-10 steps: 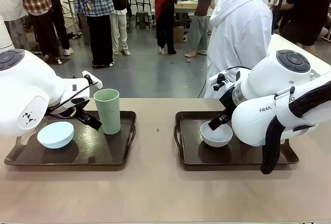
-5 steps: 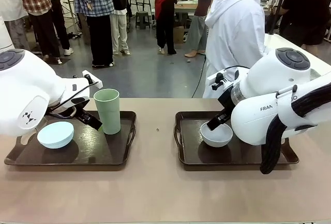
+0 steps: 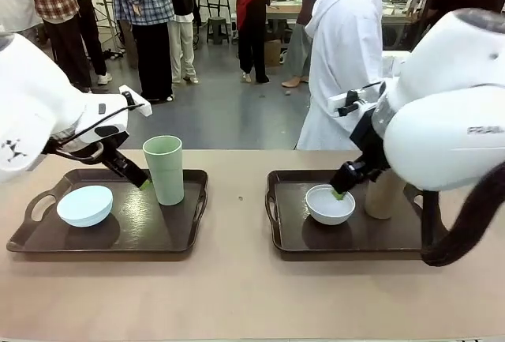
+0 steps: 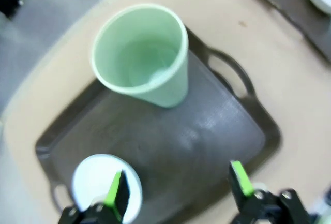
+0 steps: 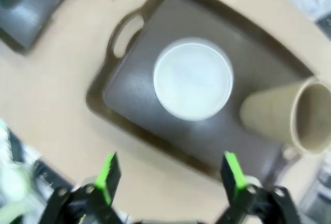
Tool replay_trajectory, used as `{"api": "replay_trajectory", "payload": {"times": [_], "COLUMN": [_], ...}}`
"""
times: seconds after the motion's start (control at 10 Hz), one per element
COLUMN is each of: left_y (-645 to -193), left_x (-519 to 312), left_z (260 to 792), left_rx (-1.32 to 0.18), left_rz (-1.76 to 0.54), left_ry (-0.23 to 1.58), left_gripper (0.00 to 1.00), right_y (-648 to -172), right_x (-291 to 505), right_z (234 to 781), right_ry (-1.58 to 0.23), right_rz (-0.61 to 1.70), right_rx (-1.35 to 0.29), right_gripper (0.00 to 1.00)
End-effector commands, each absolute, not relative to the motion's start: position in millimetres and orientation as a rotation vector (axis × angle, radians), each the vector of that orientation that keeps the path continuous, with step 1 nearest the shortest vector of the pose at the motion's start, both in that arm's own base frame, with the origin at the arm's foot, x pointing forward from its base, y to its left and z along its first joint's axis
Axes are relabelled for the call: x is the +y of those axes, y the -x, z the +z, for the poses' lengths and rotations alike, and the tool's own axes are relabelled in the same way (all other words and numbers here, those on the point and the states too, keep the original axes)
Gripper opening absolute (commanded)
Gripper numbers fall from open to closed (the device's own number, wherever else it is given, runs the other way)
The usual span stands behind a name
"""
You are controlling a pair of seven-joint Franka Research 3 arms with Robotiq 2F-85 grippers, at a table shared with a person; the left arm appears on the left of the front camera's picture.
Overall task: Set up a tray with a mat and arrange the tableware.
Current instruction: Pick up the Picnic Bowl and Reusable plastic cup from the Handle tray in front of the human's position and hold them in the air.
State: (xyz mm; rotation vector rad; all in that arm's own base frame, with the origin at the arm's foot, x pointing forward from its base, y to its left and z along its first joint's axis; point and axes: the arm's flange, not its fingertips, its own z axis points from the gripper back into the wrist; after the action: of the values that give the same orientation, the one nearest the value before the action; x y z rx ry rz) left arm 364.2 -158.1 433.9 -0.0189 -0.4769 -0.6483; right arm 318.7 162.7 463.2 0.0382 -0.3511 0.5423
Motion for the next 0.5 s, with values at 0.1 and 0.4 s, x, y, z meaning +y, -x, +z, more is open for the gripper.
{"api": "replay_trajectory", "payload": {"times": [0.1, 0.4], "left_y": [-293, -331], "left_x": [-140, -157], "left_z": [432, 453], "left_rx": [-0.364, -0.340], "left_rz": [-0.636, -0.635], "left_ry": [0.084, 0.073], "left_gripper": [1.00, 1.00], "right_y": [-233, -276], "right_x": [126, 145], "right_z": [436, 482], "right_ry": [0.024, 0.011], "right_rz": [0.487, 0.495], "right_rx": [-0.214, -0.208], "right_gripper": [1.00, 1.00]}}
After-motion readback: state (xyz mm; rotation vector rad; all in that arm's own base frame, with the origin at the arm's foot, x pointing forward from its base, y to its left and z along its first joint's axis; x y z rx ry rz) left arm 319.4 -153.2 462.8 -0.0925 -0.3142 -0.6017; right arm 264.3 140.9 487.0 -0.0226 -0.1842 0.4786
